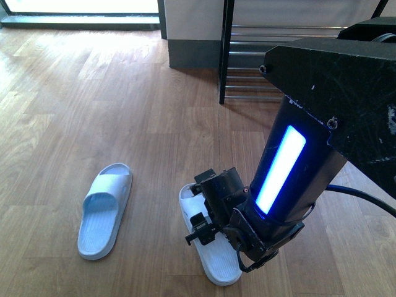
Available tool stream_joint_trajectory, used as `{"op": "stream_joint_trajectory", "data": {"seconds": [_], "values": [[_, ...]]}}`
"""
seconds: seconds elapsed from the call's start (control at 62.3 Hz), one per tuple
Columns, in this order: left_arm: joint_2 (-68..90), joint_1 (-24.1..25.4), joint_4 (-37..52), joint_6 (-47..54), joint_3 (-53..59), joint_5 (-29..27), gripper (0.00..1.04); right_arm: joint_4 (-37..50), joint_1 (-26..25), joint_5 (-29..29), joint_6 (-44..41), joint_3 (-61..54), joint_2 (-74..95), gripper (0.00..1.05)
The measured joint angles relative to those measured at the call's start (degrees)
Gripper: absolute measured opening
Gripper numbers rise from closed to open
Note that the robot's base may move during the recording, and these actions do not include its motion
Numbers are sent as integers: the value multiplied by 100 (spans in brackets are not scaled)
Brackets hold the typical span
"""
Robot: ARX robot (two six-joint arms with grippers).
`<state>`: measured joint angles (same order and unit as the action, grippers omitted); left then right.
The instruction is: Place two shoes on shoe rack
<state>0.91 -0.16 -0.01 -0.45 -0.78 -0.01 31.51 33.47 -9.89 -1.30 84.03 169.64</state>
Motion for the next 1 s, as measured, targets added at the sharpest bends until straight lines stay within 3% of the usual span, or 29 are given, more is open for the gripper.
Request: {"op": "stream_joint_trajectory", "data": {"seconds": [0.385,0.53,0.738,0.995], "values": [[0,0,0,0,0,0,95,221,24,-151,164,-111,-55,1],[0,0,0,0,0,0,95,538,59,-190,391,-645,-546,2],[0,2,0,0,0,0,95,1093,28,-83,1029,-2201,-2671,2],[0,0,0,0,0,0,95,1016,-503,544,1427,-4553,-6196,2]]}}
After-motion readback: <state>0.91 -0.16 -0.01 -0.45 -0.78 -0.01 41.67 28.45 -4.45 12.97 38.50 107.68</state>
